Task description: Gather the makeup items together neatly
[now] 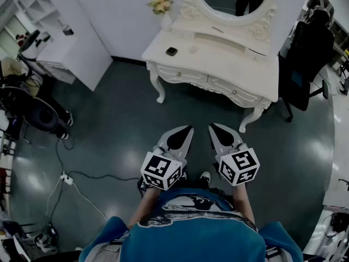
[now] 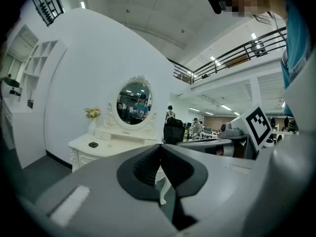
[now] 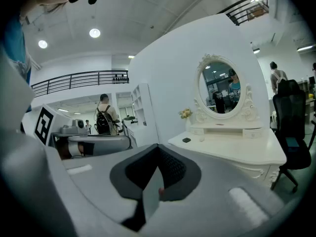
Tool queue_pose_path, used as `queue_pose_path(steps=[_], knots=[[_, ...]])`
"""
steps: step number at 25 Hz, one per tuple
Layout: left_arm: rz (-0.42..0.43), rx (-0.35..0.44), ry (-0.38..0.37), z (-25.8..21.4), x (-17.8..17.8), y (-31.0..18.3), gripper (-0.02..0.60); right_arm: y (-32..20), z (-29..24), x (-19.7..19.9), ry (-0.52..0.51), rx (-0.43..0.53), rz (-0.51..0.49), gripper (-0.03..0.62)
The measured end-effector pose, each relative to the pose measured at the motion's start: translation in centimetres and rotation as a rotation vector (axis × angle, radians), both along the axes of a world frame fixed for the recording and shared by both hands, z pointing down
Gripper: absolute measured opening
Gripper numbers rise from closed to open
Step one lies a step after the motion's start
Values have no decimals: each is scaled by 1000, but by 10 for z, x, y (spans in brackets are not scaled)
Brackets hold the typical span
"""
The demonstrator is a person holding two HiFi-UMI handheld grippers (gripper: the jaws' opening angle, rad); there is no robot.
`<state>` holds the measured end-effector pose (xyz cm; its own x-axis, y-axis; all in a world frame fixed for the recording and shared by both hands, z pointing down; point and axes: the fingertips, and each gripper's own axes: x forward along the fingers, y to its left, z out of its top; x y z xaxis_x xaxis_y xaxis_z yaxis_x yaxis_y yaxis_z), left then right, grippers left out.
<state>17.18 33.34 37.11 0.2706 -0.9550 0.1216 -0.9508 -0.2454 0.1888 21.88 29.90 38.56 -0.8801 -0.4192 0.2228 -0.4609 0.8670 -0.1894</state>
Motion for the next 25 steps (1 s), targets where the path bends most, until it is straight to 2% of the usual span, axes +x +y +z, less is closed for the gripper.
queue_pose_path(steps=[10, 25], knots=[[-26, -14, 8, 6, 3, -20, 15, -18, 6, 10, -9, -20, -17, 2], [-66, -17, 21, 15, 34, -67, 15, -60, 19, 38, 9, -24, -90, 3]])
